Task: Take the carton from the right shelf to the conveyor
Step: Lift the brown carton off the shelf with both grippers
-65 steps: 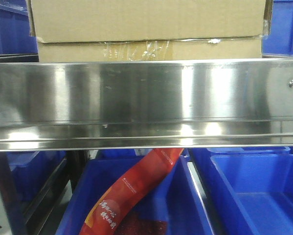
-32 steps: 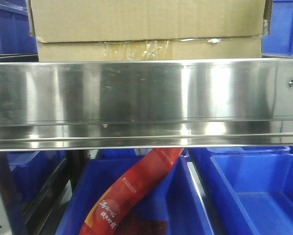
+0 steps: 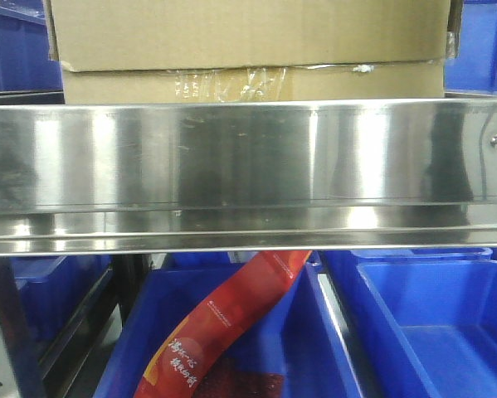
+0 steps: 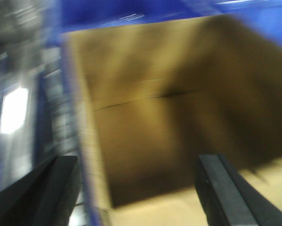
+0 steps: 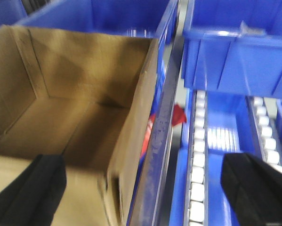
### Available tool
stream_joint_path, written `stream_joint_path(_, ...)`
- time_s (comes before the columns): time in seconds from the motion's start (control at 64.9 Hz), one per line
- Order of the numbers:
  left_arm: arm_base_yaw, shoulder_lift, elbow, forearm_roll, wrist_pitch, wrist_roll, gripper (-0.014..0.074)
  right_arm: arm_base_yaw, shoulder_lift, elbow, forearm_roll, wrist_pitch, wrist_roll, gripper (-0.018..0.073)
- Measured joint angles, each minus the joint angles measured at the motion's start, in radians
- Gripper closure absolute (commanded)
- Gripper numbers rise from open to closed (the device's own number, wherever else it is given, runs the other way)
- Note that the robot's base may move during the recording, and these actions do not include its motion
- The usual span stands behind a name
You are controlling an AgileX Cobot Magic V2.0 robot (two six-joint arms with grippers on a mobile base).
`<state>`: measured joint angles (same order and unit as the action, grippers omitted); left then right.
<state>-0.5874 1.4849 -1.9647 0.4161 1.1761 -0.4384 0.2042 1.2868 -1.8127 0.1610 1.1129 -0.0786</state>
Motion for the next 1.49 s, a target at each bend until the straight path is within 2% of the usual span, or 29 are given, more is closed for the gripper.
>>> stream_joint_path(0.123, 0.033, 0.076, -0.102, 0.006, 0.031, -0.007, 0.0184, 0.001, 0.129, -0.181, 0.0, 0.087, -0.001, 0.0012)
stream_joint_path(0.262, 0.099, 0.154, -0.149, 0.004, 0.044, -0.007, 0.0184, 0.002, 0.259, -0.308, 0.011, 0.116, -0.001, 0.0012)
stream_joint_path(0.447, 0.165, 0.223, -0.153, -0.013, 0.052, -0.007, 0.0184, 0.006, 0.373, -0.329, 0.03, 0.121, -0.001, 0.0012)
stream_joint_path(0.709, 0.172, 0.306, -0.155, -0.026, 0.052, -0.007, 0.0184, 0.007, 0.5, -0.329, 0.036, 0.121, -0.002, 0.0017)
stream_joint_path(0.77, 0.172, 0.321, -0.155, -0.026, 0.052, -0.007, 0.0193, 0.007, 0.522, -0.329, 0.036, 0.121, -0.002, 0.0067)
stream_joint_path(0.817, 0.172, 0.329, -0.155, -0.026, 0.052, -0.007, 0.0232, 0.007, 0.537, -0.329, 0.036, 0.121, -0.002, 0.0142)
stream_joint_path(0.909, 0.172, 0.339, -0.155, -0.027, 0.052, -0.007, 0.0377, 0.007, 0.553, -0.329, 0.038, 0.121, -0.002, 0.0446)
stream_joint_path(0.971, 0.172, 0.339, -0.155, -0.027, 0.052, -0.007, 0.0546, 0.007, 0.555, -0.329, 0.043, 0.121, -0.002, 0.0659)
stream_joint_path(1.017, 0.172, 0.339, -0.155, -0.037, 0.052, -0.007, 0.0642, 0.007, 0.555, -0.329, 0.047, 0.121, -0.002, 0.0635)
stream_joint_path(1.094, 0.17, 0.339, -0.155, -0.044, 0.051, -0.011, 0.0591, 0.009, 0.555, -0.329, 0.047, 0.118, 0.0, 0.0617)
stream_joint_path(1.494, 0.161, 0.288, -0.155, -0.054, 0.055, -0.014, 0.0605, 0.009, 0.482, -0.327, 0.047, 0.139, 0.002, 0.0624)
